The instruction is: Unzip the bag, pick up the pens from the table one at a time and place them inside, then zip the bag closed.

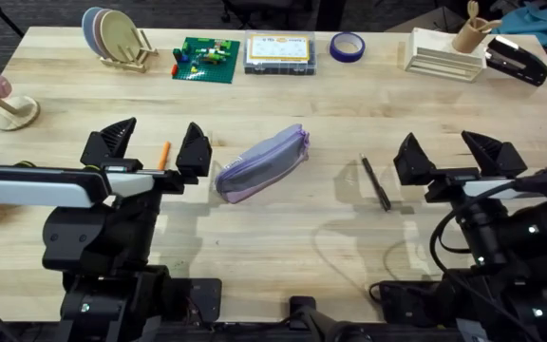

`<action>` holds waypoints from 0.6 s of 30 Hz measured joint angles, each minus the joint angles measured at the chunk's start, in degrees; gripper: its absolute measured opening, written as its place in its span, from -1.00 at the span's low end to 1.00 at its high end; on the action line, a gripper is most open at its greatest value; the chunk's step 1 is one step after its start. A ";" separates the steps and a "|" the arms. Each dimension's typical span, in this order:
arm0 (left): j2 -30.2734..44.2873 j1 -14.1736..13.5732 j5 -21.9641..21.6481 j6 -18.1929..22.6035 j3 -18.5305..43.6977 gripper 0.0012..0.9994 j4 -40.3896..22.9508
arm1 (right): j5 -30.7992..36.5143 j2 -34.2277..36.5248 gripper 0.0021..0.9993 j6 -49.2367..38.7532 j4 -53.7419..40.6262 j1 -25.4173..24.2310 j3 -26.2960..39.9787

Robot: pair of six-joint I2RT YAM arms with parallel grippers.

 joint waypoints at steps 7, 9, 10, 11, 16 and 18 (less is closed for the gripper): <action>-0.02 0.00 0.00 0.00 0.00 0.99 -0.04 | 0.00 0.00 1.00 -0.02 -0.70 0.00 0.09; -0.01 0.00 0.00 0.00 0.00 0.99 -0.04 | 0.00 0.00 1.00 -0.02 -0.72 0.00 0.09; -0.01 0.00 -0.01 0.00 0.00 0.99 -0.02 | 0.00 0.00 1.00 -0.02 -0.74 0.00 0.09; -0.02 0.00 0.00 0.02 0.00 0.99 -0.04 | 0.00 0.00 1.00 -0.04 -0.74 0.00 0.09; -0.02 0.00 0.00 0.01 0.13 0.99 -1.76 | -0.02 0.00 1.00 -1.11 -0.66 0.00 0.10; 0.05 0.00 -0.05 0.02 0.96 0.99 -5.79 | -0.02 0.00 1.00 -1.49 -1.00 0.00 0.27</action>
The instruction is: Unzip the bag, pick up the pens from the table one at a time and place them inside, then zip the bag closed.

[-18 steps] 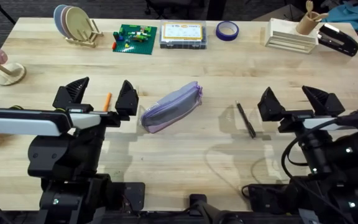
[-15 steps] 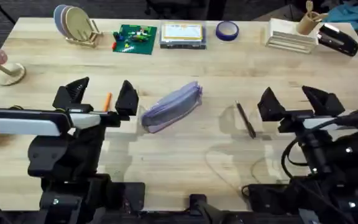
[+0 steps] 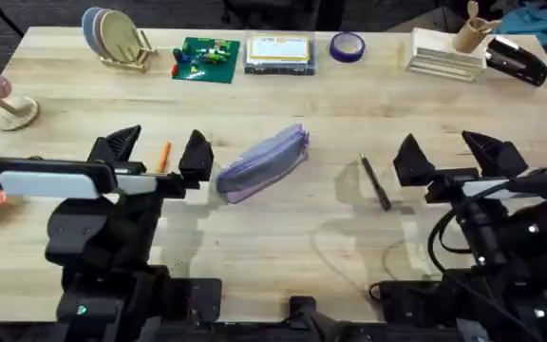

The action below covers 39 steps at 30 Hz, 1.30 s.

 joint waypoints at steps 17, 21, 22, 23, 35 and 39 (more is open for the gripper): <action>14.02 0.02 5.13 0.00 34.58 0.99 -36.81 | -0.43 14.87 0.99 -0.20 -17.82 0.00 26.10; 21.88 0.02 7.72 0.00 41.66 0.99 -42.22 | -0.43 21.99 0.99 -0.20 -20.15 0.00 33.14; 23.85 0.02 8.22 0.00 43.37 0.99 -43.53 | -0.42 23.56 0.99 -0.20 -20.87 0.00 34.78; 25.51 0.02 8.61 0.02 44.82 0.99 -44.75 | -0.44 25.10 0.99 -0.18 -21.54 0.00 36.44; 41.12 0.02 17.09 7.44 53.88 0.99 -53.29 | -5.44 34.48 0.99 -0.17 -26.90 0.00 43.60; 43.66 0.02 19.67 14.41 53.88 0.99 -57.92 | -6.87 34.69 0.99 -0.18 -27.44 0.00 43.60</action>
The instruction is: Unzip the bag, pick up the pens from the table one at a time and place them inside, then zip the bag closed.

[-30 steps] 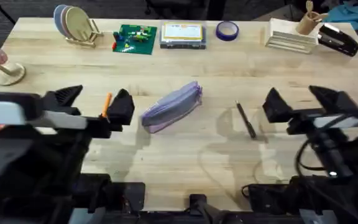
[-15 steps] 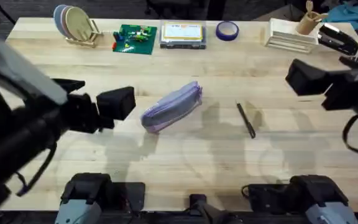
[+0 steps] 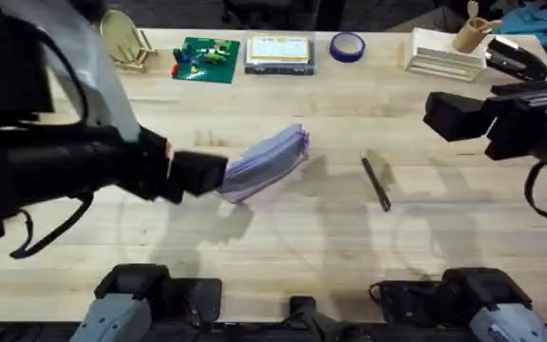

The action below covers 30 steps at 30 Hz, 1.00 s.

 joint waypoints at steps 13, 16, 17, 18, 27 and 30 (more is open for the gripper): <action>6.30 0.00 2.63 19.42 0.00 0.99 -4.23 | -2.33 0.00 1.00 -0.02 -0.04 0.00 0.00; 9.27 0.04 3.89 20.38 0.00 0.99 -3.90 | -2.94 0.02 1.00 -0.02 -0.04 0.00 0.00; 10.45 0.04 4.17 20.57 0.00 0.99 -3.80 | -3.01 0.02 1.00 -0.02 -0.04 0.00 0.00; 11.64 0.04 4.30 20.73 0.00 0.99 -3.55 | -3.16 0.02 1.00 -0.02 -0.04 0.00 0.00; 22.75 -2.10 4.69 21.17 0.00 0.99 1.58 | -3.62 0.00 1.00 -0.02 -0.04 0.00 0.00; 26.11 -4.10 4.69 21.19 0.00 0.99 4.06 | -3.62 0.01 1.00 -0.02 -0.04 0.00 0.00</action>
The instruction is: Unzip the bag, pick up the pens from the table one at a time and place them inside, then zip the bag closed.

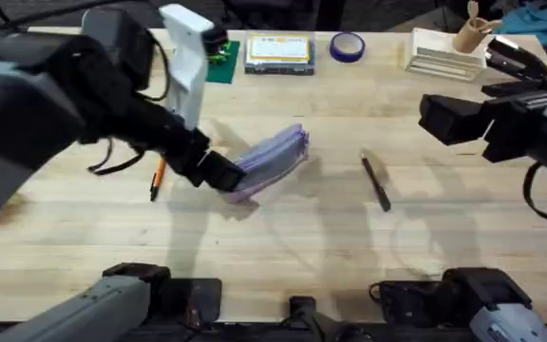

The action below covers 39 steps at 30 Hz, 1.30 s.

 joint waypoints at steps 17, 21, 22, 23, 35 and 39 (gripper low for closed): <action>13.44 -2.89 -0.02 -0.01 0.00 0.99 3.79 | 0.00 -0.01 1.00 -0.02 0.00 0.00 0.00; 13.43 -2.89 -0.02 0.00 0.00 0.99 4.75 | 0.00 0.00 1.00 -0.02 0.00 0.00 0.00; 13.43 -2.89 -0.02 0.00 0.00 0.99 4.85 | 0.00 0.00 1.00 -0.02 0.00 0.00 0.00; 13.43 -2.89 -0.02 0.00 0.00 0.99 4.85 | 0.00 0.00 1.00 -0.02 0.00 0.00 0.00; 13.43 -2.89 -0.02 -0.03 0.00 0.99 4.71 | 0.00 -0.01 1.00 -0.20 0.00 0.00 0.00; 13.43 -2.89 -0.02 -0.04 0.00 0.99 3.88 | 0.00 -0.01 1.00 -0.22 0.00 0.00 0.00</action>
